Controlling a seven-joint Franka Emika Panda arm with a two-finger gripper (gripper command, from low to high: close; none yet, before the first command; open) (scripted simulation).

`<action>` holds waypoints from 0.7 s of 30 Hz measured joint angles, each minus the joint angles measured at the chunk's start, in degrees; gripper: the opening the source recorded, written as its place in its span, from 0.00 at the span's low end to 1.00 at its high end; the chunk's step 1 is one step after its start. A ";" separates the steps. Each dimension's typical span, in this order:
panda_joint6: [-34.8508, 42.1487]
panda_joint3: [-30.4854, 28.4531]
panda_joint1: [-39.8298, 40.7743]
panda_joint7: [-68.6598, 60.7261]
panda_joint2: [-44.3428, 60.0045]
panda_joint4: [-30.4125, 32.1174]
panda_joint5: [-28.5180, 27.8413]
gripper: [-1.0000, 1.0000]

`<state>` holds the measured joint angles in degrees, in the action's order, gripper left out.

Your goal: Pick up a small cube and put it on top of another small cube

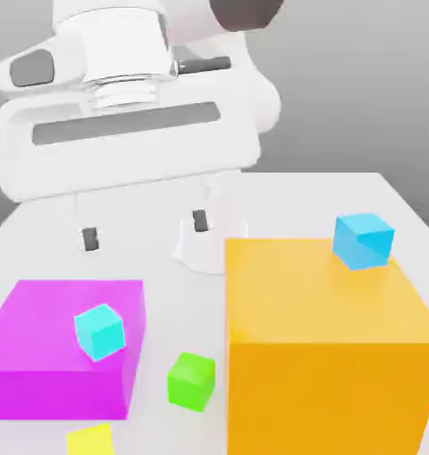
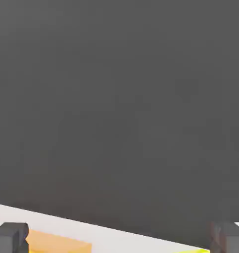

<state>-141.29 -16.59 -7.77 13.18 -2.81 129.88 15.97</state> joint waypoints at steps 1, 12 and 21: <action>-0.49 -0.15 0.31 -1.44 2.03 -0.08 0.57 0.50; -7.38 -1.40 3.94 -12.01 22.35 -0.48 -0.79 0.50; -15.04 2.40 7.71 -15.98 33.60 -2.50 2.28 0.00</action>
<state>-156.34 -14.20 -0.07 -2.80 30.78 127.38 18.25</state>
